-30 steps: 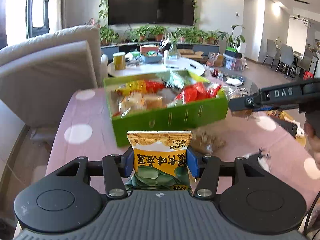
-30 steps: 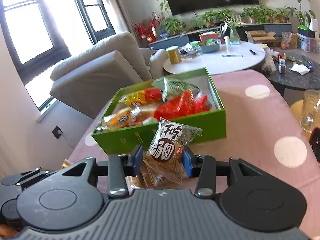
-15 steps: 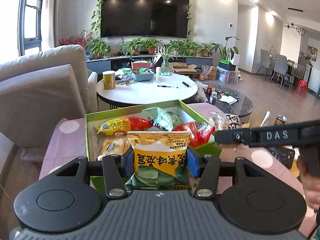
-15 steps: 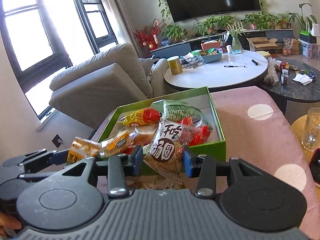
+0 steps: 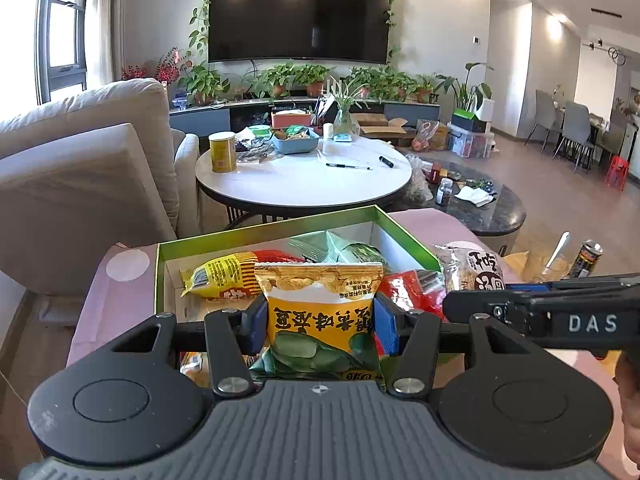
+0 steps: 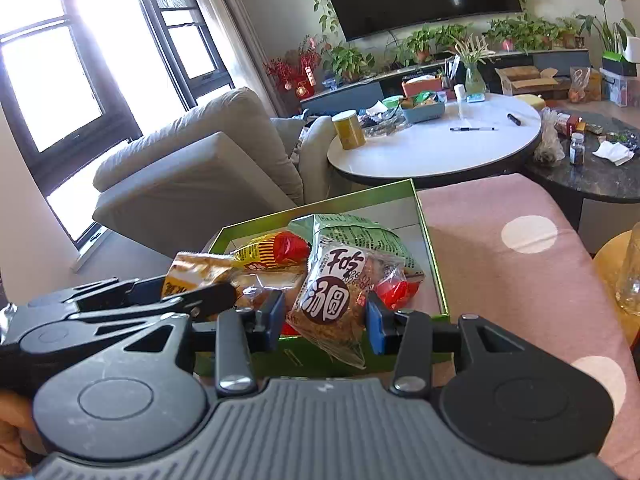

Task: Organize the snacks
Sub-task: 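Carry the bean bag with the left gripper while the right gripper carries the pastry pack into the box, then open both grippers in the box and move them to the clear biscuit pack and brown nut pack, then grasp the clear biscuit-stick pack with the left gripper while the right gripper grasps the brown nut pack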

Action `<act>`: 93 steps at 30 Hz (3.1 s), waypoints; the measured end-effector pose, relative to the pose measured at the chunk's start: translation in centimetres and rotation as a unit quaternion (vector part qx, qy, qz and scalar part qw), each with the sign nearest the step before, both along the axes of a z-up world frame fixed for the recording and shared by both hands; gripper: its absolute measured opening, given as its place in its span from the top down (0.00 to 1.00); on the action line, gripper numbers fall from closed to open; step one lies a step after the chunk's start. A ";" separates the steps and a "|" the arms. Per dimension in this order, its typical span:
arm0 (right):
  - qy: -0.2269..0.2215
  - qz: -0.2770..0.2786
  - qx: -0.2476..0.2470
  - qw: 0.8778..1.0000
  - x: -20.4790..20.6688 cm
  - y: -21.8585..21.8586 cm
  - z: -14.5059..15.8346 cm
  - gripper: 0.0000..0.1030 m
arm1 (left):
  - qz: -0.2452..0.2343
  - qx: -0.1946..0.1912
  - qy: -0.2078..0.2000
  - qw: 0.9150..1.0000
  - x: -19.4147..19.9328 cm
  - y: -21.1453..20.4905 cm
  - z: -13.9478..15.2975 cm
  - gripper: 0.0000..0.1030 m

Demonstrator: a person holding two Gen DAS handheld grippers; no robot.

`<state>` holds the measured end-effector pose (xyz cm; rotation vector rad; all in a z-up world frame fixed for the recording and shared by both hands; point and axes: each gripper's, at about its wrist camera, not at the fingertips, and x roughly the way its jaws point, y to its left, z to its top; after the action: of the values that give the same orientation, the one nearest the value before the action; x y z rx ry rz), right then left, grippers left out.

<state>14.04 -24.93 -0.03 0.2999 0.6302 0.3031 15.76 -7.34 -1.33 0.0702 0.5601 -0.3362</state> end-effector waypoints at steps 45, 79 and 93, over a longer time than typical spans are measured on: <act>0.009 -0.055 -0.006 0.998 7.7 -2.5 -1.4 0.40 | 0.034 0.009 0.010 0.999 1.6 0.8 -2.5 0.33; -0.010 0.009 -0.037 0.999 -5.1 0.6 -2.4 0.37 | 0.046 0.002 0.092 0.995 -9.3 1.7 -6.0 0.21; 0.012 -0.003 -0.015 1.000 -4.9 -0.9 -4.2 0.37 | 0.038 0.025 0.126 0.991 -6.7 -0.2 -8.6 0.32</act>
<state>9.10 -25.85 -4.23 0.2766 0.6574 0.2832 9.07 -7.54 -9.89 0.0546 0.8191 -0.2590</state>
